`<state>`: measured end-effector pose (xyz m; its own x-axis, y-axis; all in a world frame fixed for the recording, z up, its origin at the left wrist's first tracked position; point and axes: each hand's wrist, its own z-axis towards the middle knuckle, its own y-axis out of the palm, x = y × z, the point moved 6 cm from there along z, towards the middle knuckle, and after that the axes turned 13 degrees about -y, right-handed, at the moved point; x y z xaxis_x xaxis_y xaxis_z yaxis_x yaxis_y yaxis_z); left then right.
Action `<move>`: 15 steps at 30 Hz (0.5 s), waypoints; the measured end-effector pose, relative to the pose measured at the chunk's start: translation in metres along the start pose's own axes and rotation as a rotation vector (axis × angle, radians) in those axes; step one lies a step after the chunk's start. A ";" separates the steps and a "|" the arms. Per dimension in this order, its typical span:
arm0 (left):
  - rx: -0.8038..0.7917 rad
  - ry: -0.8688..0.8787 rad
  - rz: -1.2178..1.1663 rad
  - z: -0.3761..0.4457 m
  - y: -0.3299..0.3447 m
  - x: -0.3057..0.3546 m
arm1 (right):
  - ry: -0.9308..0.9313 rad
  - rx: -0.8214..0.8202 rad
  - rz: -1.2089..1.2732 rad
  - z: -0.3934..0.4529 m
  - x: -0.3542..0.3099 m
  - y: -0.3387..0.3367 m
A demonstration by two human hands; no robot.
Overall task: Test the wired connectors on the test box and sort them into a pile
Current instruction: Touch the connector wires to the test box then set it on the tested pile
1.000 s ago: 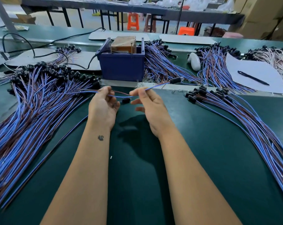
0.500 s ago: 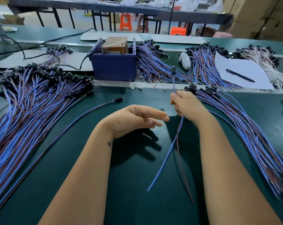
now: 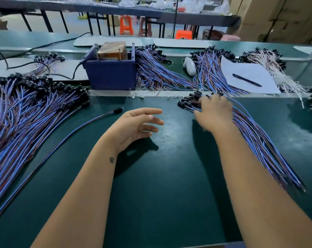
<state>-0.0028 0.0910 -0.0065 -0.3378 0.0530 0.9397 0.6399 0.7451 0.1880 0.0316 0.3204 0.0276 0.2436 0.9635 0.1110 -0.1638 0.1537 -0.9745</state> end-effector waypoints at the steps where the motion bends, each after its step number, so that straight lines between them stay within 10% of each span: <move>1: 0.042 0.018 0.002 0.001 -0.001 0.002 | -0.020 0.043 0.058 0.001 -0.014 -0.001; 8: 0.587 0.203 0.225 0.000 -0.027 0.011 | -0.326 0.130 0.637 0.004 -0.139 0.000; 15: 0.999 0.129 0.397 -0.027 -0.077 0.012 | -0.238 0.140 0.927 0.007 -0.149 0.018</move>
<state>-0.0379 0.0161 -0.0020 -0.1181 0.3828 0.9162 -0.1839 0.8983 -0.3990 -0.0139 0.1811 -0.0050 -0.2370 0.7319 -0.6389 -0.3099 -0.6803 -0.6642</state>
